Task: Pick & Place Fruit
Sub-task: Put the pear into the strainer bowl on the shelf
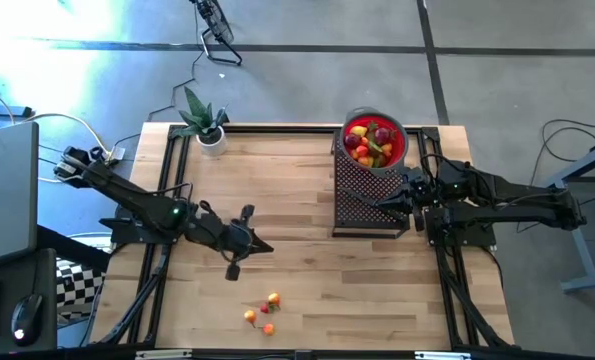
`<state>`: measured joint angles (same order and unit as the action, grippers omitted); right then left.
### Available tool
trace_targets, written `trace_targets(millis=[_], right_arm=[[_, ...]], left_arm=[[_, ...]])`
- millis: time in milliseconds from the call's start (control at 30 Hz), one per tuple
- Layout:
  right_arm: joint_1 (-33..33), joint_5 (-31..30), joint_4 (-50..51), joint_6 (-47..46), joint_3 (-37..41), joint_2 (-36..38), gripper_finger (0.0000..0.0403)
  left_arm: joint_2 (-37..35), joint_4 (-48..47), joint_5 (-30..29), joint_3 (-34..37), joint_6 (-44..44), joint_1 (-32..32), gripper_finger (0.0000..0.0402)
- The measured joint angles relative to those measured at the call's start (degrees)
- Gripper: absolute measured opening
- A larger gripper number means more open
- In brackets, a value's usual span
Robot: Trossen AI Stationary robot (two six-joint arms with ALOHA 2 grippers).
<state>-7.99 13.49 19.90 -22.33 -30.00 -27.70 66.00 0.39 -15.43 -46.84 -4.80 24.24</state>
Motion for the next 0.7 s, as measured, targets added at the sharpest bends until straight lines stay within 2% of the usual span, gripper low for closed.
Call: trace_targets(millis=[200, 400, 500, 700], right_arm=[[0.0, 0.1, 0.0, 0.0, 0.0, 0.0, 0.0005], [0.0, 0.1, 0.0, 0.0, 0.0, 0.0, 0.0005], [0.0, 0.1, 0.0, 0.1, 0.0, 0.0, 0.0005], [0.0, 0.0, 0.0, 0.1, 0.0, 0.0, 0.0005]], left_arm=[[0.0, -11.7, -3.2, -4.5, -0.8, 2.8, 0.0000], [0.2, -19.4, -4.4, -5.1, -8.6, 5.3, 0.0000], [1.3, -21.8, -7.5, -5.1, -13.3, 7.2, 0.0000], [7.5, -23.2, -10.2, -7.3, -15.6, 10.1, 0.0000]])
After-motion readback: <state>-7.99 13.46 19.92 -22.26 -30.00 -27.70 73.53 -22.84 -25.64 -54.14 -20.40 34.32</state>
